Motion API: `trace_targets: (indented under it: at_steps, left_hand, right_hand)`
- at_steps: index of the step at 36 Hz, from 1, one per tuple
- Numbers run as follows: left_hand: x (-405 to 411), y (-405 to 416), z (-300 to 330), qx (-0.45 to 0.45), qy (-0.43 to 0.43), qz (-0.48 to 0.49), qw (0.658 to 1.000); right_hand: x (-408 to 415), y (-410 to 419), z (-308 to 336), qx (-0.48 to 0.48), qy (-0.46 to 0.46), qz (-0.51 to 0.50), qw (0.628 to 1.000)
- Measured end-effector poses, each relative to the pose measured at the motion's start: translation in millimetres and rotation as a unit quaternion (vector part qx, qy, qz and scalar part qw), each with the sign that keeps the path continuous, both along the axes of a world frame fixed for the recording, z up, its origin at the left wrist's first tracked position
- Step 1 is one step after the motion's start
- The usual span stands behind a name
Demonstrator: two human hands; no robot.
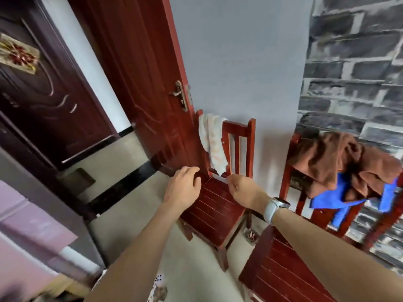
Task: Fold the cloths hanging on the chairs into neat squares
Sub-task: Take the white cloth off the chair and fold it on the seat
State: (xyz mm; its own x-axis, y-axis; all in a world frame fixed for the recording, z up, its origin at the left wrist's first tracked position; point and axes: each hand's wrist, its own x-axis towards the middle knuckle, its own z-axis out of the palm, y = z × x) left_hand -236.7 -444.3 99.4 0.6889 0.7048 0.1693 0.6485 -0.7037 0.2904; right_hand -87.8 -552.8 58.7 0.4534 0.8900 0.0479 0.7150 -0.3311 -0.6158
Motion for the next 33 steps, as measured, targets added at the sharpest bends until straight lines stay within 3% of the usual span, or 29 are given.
trace_targets:
  at_steps: [8, 14, 25, 33]
  left_hand:
    - [25, 127, -21, -0.035, -0.06, -0.001, 0.998]
    - [82, 239, -37, -0.052, -0.05, -0.048, 0.996]
    - [198, 419, -55, -0.08, -0.011, -0.186, 0.979]
    - [247, 476, -78, -0.132, -0.053, -0.216, 0.966]
  right_hand:
    - [40, 121, -1, -0.03, -0.025, -0.02, 0.999]
    - [87, 210, -17, -0.045, -0.03, -0.076, 0.996]
    - [180, 358, -12, -0.035, 0.034, -0.298, 0.953]
    - [241, 420, -39, -0.077, 0.042, -0.381, 0.92]
